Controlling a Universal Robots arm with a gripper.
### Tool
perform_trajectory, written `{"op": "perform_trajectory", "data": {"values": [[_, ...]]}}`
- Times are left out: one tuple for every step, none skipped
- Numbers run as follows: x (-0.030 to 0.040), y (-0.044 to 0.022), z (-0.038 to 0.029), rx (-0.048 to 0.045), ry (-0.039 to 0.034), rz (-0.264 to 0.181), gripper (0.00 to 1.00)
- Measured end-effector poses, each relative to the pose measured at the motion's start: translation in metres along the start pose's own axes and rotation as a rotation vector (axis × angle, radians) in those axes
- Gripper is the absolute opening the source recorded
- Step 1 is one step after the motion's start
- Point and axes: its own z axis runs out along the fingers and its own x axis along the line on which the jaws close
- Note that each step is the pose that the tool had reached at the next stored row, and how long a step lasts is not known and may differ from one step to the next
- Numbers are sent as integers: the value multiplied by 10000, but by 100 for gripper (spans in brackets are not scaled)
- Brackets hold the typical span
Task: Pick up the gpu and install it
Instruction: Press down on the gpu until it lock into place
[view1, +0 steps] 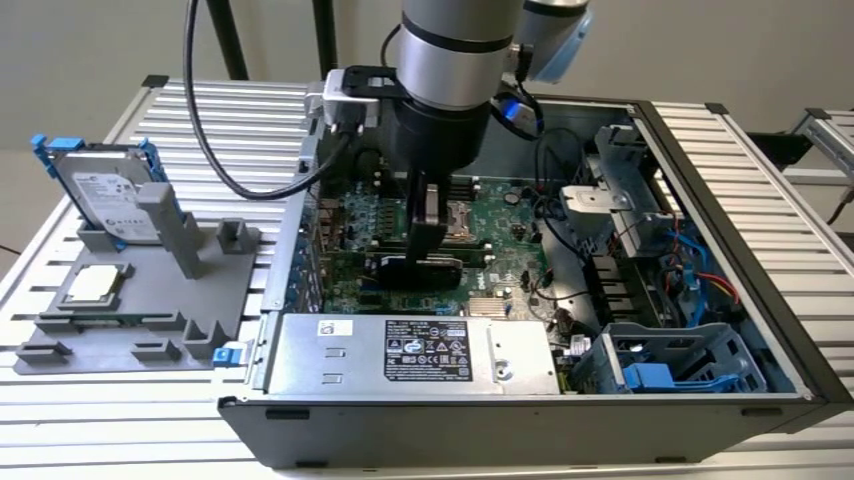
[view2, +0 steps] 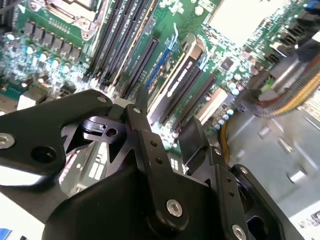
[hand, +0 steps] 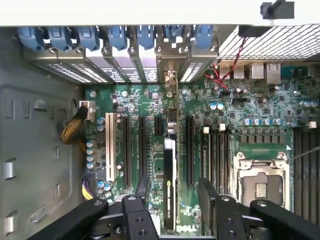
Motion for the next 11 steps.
{"op": "perform_trajectory", "data": {"values": [[0, 2, -35, -1, -1, 0, 100], [0, 2, -47, -1, -1, 0, 100], [0, 2, -47, 0, -4, 0, 100], [0, 2, -47, 1, -4, 0, 100], [0, 3, -49, 1, -4, 0, 0], [0, 3, -50, 0, -2, 0, 0], [0, 3, -51, -1, -2, 0, 0], [0, 3, -51, 0, -3, 0, 0], [0, 3, -53, 0, -1, 0, 0], [0, 3, -53, -1, -1, 0, 0], [0, 3, -55, 0, -2, 0, 0]]}}
